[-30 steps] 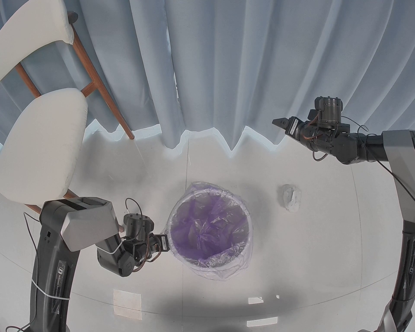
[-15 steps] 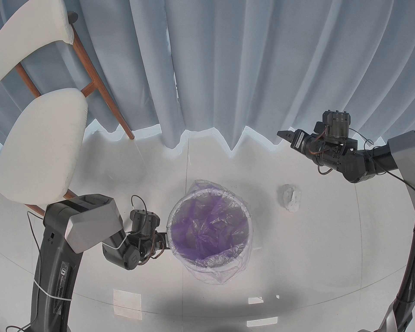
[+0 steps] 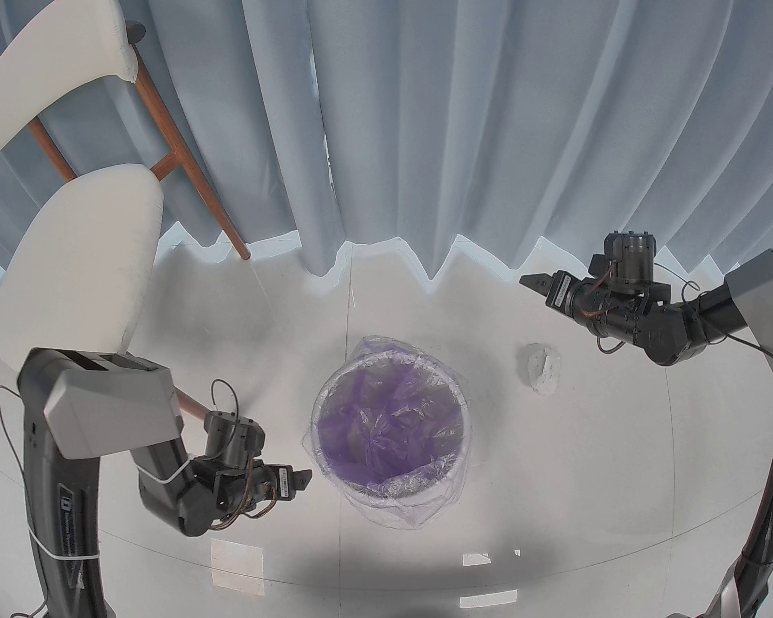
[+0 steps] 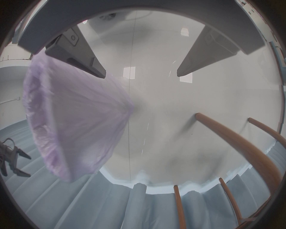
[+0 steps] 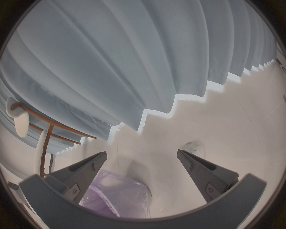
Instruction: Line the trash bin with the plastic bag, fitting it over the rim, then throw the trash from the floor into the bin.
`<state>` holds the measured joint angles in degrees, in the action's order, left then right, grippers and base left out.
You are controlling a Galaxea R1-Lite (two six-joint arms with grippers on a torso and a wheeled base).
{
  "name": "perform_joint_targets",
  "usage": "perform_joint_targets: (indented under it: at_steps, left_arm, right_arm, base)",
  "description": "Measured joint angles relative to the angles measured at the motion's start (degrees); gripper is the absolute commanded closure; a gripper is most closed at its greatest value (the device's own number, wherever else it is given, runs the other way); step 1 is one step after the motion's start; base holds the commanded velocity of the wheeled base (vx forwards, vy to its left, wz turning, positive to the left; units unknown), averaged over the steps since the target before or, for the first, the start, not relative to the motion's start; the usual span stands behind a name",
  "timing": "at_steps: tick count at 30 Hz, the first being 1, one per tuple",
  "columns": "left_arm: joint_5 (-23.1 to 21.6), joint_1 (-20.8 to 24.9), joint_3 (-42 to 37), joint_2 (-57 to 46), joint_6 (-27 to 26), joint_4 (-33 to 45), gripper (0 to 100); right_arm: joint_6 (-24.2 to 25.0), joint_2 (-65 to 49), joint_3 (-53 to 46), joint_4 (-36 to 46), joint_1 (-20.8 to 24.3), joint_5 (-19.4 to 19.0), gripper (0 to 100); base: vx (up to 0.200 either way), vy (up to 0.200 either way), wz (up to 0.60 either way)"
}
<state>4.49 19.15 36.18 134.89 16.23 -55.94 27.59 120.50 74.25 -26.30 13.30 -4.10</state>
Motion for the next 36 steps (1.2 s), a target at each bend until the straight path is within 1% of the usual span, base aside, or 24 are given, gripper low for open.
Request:
perform_joint_targets:
  at_steps: [2, 6, 11, 13, 16, 20, 22, 25, 32, 36]
  left_arm:
    - [-0.13, 0.35, -6.14, -4.38, 0.06, -2.44, 0]
    - [-0.28, 1.13, -14.58, -13.03, 0.41, -6.0, 0]
    - [-0.33, 2.29, -22.3, -26.01, 1.17, -7.67, 0]
    - [-0.33, 2.67, -24.5, -31.37, 1.65, -7.53, 0]
    - [-0.35, 3.15, -26.98, -39.72, 2.93, -6.88, 0]
    - [-0.41, 3.64, -29.16, -49.91, 4.6, -5.96, 0]
    - [-0.61, 3.94, -30.12, -54.13, 5.07, -5.75, 0]
    - [-1.32, 4.28, -30.98, -58.3, 5.34, -5.83, 0]
    - [-2.83, 4.38, -31.63, -64.49, 5.34, -6.13, 0]
    - [-3.12, 3.94, -31.67, -66.45, 3.91, -6.18, 0]
  right_arm:
    - [0.0, -0.13, -3.22, -2.55, 0.09, -0.09, 0]
    - [-0.04, -0.16, -10.03, -8.08, 0.21, -0.13, 0]
    - [-1.18, -0.13, -19.54, -16.07, 0.28, -0.15, 0]
    - [-2.61, -0.09, -23.19, -18.99, 0.06, -0.17, 0]
    - [-6.13, 0.11, -28.03, -22.46, -0.9, -0.17, 0]
    - [-12.32, 0.94, -31.43, -25.1, -3.55, -0.24, 0]
    - [-14.26, 1.99, -31.39, -25.16, -5.23, -0.37, 0]
    - [-15.36, 3.67, -28.81, -23.54, -6.63, -1.02, 0]
    - [-16.13, 8.74, -16.43, -14.32, -8.45, -1.87, 0]
    - [-16.29, 12.37, -7.91, -8.51, -8.9, -1.91, 0]
  base:
    - [0.0, 0.0, 0.0]
    - [0.0, 0.0, 0.0]
    - [0.0, 0.0, 0.0]
    - [0.0, 0.0, 0.0]
    - [0.0, 0.0, 0.0]
    - [0.0, 0.0, 0.0]
    - [0.0, 0.0, 0.0]
    - [0.0, 0.0, 0.0]
    - [0.0, 0.0, 0.0]
    - [0.0, 0.0, 0.0]
